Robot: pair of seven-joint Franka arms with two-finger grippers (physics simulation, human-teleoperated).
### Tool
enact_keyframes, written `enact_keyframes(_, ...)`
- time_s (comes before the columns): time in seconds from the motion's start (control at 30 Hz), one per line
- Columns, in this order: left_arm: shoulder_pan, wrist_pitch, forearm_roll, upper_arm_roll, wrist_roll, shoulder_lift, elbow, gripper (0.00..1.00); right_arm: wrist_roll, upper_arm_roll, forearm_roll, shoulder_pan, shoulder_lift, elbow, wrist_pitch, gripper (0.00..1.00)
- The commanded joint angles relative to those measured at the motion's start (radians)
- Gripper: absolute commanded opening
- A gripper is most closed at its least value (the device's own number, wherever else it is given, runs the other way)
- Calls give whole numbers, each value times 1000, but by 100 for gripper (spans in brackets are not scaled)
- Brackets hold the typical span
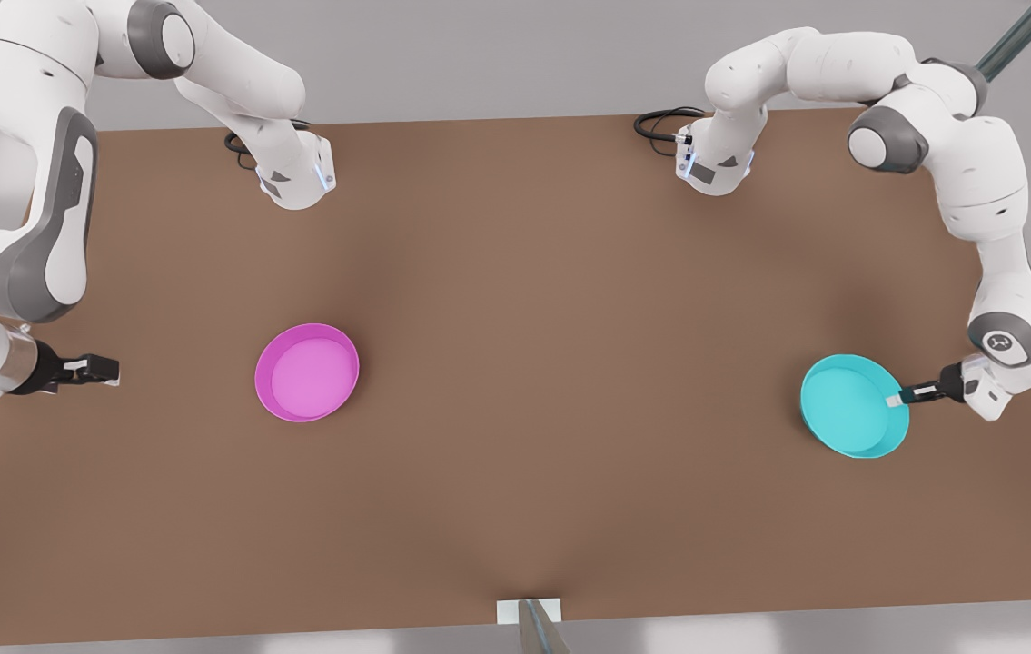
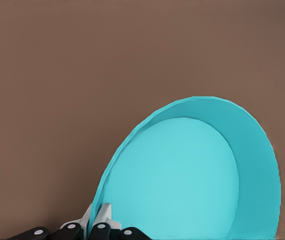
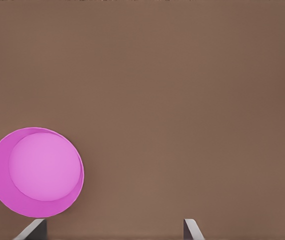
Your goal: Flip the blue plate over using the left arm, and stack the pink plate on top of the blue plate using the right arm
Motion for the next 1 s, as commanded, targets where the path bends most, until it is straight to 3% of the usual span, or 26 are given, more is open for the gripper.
enact_keyframes(0.0, -1, 2, -71, -10, 1, -6, 0, 21, 0, 0, 0, 0, 0, 0, 0, 100)
enact_keyframes(0.17, -67, 1, -71, -24, -47, -69, -18, 21, 0, 0, 0, 0, 3, 0, 1, 100)
enact_keyframes(0.3, -211, 1, -62, -18, -183, -161, -101, 21, -3, 0, -2, 2, 6, 6, -2, 100)
enact_keyframes(0.43, -367, 7, -62, -22, -353, -208, -97, 21, -110, 3, 129, -115, 17, 40, 4, 100)
enact_keyframes(0.5, -406, 5, -62, -24, -373, -210, -89, 21, -121, 8, 22, -58, 33, 41, -8, 100)
enact_keyframes(0.67, -590, 15, -18, -18, -622, -231, -57, 21, -109, 9, 58, -51, 52, 42, -20, 100)
enact_keyframes(0.83, -726, 13, 73, -22, -792, -279, -46, 21, -226, -32, 155, -149, 155, 12, -45, 100)
enact_keyframes(0.87, -785, 13, 142, -22, -886, -282, -41, 21, -210, -44, 213, -144, 144, -26, -45, 100)
enact_keyframes(0.97, -884, -10, 312, -22, -1007, -279, 58, 21, 264, -44, 212, -46, 23, -236, 73, 100)
